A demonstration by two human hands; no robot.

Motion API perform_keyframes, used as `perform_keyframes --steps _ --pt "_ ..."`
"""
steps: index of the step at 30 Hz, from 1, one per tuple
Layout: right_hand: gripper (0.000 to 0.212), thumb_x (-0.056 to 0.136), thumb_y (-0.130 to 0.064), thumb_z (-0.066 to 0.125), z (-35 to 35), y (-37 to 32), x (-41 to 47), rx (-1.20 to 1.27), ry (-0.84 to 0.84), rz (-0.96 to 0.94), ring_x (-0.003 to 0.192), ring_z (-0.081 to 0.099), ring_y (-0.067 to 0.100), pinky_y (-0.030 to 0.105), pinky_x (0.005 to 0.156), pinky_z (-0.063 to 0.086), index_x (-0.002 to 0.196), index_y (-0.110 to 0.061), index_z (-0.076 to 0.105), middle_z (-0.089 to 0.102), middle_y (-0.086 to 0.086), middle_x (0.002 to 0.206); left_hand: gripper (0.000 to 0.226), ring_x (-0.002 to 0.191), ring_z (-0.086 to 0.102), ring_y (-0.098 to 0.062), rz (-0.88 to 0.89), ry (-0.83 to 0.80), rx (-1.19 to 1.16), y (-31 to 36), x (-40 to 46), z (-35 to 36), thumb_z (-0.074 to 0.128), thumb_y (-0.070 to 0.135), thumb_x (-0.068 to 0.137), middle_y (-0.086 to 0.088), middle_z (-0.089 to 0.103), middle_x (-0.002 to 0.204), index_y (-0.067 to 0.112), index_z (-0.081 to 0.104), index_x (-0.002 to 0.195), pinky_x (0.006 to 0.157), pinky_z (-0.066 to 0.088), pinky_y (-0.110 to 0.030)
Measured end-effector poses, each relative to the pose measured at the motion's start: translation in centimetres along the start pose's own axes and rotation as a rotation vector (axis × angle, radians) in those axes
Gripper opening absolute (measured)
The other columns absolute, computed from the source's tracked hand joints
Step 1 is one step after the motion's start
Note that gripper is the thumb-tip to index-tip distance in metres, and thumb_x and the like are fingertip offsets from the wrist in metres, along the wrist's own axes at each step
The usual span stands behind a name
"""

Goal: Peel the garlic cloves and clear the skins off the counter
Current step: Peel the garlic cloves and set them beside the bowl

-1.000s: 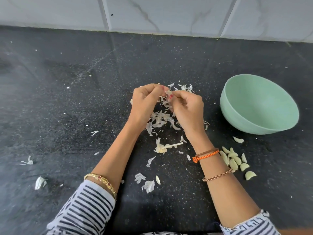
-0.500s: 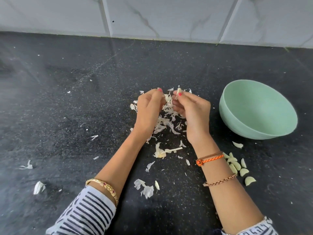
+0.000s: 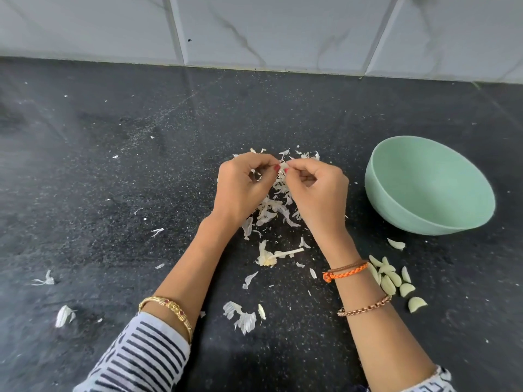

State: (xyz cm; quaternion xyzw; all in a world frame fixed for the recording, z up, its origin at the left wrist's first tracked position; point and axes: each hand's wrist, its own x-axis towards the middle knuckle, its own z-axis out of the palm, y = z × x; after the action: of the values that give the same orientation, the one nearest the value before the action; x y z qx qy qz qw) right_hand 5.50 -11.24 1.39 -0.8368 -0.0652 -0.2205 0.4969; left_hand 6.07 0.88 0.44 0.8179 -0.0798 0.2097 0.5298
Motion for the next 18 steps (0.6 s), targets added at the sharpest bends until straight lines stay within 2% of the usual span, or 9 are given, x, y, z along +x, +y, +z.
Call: perform_keyframes --steps 4,7,10,12,15,18 --pt "0.017 0.082 -0.007 0.057 0.4 0.4 -0.1 -0.165 -0.027 -0.129 0.058 0.058 0.021 0.041 0.055 0.05 0.072 -0.003 0.069 0.065 0.007 0.062 0.022 0.065 0.052 -0.011 0.138 0.008 0.107 -0.7 0.2 -0.2 0.053 0.017 0.078 -0.004 0.067 0.068 0.005 0.072 0.075 0.06 0.041 -0.019" --pt "0.019 0.082 -0.009 0.052 0.6 0.6 0.1 -0.258 -0.031 -0.22 0.057 0.053 0.025 0.04 0.05 0.047 0.071 -0.001 0.066 0.059 0.009 0.059 0.025 0.062 0.049 -0.012 0.226 0.067 0.186 -1.0 0.3 0.1 0.05 0.017 0.076 -0.006 0.065 0.062 0.003 0.07 0.069 0.058 0.042 -0.026" --pt "0.021 0.083 -0.007 0.051 0.8 0.5 0.0 -0.315 -0.048 -0.282 0.055 0.05 0.025 0.036 0.048 0.043 0.072 0.003 0.064 0.056 0.011 0.058 0.022 0.059 0.048 -0.011 0.269 0.137 0.226 -1.1 0.3 0.2 0.051 0.013 0.073 -0.006 0.064 0.059 0.002 0.068 0.064 0.055 0.041 -0.024" --pt "0.021 0.085 -0.008 0.051 0.5 0.5 0.1 -0.287 -0.069 -0.265 0.056 0.052 0.021 0.032 0.052 0.043 0.076 0.001 0.068 0.06 0.01 0.062 0.018 0.059 0.049 -0.007 0.183 0.128 0.116 -0.7 0.2 -0.1 0.056 0.015 0.072 -0.001 0.064 0.059 0.005 0.07 0.067 0.054 0.04 -0.014" --pt "0.019 0.088 -0.003 0.056 -0.8 -0.1 0.6 -0.033 -0.208 -0.143 0.062 0.057 -0.001 0.011 0.058 0.043 0.091 -0.011 0.072 0.067 -0.005 0.072 0.008 0.05 0.047 0.0 -0.108 0.054 -0.231 0.0 0.3 -0.6 0.064 0.011 0.07 0.012 0.062 0.055 0.013 0.071 0.073 0.05 0.037 -0.011" --pt "0.022 0.089 0.001 0.056 -1.6 -0.6 0.8 0.234 -0.275 0.025 0.062 0.058 -0.008 0.011 0.06 0.047 0.091 -0.017 0.068 0.064 -0.013 0.074 0.012 0.045 0.037 -0.001 -0.255 0.081 -0.247 -0.6 0.8 -1.1 0.06 0.012 0.069 0.002 0.056 0.051 0.009 0.07 0.062 0.045 0.032 -0.015"
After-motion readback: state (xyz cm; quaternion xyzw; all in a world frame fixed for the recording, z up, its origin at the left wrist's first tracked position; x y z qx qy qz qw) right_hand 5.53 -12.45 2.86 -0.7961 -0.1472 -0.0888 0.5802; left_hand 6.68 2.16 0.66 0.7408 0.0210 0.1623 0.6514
